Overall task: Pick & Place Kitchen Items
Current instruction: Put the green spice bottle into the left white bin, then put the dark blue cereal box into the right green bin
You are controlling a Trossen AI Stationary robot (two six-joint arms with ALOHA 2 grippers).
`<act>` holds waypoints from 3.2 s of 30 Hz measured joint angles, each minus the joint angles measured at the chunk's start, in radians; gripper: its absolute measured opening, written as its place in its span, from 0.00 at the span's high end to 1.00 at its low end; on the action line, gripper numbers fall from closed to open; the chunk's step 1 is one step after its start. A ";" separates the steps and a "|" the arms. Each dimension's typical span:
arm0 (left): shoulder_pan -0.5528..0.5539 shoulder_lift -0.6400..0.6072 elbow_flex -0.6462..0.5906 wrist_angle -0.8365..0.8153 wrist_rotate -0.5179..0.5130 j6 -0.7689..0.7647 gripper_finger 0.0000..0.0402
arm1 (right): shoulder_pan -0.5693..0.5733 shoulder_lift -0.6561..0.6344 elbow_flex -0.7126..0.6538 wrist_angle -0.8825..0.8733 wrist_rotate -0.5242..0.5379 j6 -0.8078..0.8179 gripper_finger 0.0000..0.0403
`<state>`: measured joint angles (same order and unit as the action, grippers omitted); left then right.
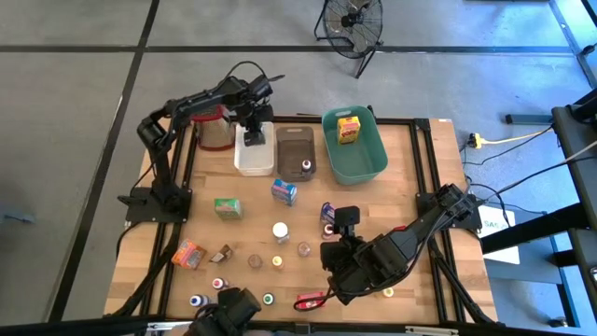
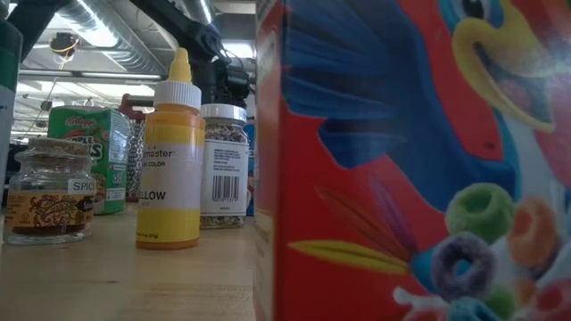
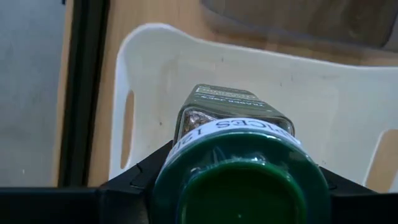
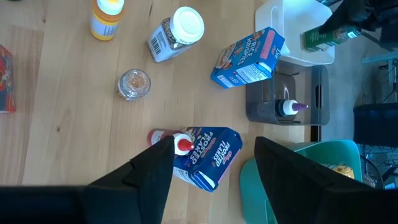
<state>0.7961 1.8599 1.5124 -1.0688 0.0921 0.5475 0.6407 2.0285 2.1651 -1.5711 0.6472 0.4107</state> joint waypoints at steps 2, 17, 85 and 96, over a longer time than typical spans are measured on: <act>-0.004 0.000 0.000 0.001 0.000 0.015 0.50 | 0.000 0.000 0.000 0.000 0.000 0.000 0.44; -0.030 0.002 0.000 0.066 -0.006 0.043 0.49 | 0.000 0.000 0.000 0.000 -0.004 0.000 0.44; -0.105 0.099 0.132 -0.131 -0.082 -0.047 0.26 | 0.000 0.000 0.000 0.000 -0.028 -0.031 0.44; -0.128 0.030 0.225 -0.384 -0.043 -0.153 0.26 | -0.029 0.000 0.000 0.000 -0.114 -0.006 0.40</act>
<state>0.6682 1.8902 1.7378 -1.4530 0.0491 0.3945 0.6113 2.0285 2.1651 -1.5710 0.5333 0.4044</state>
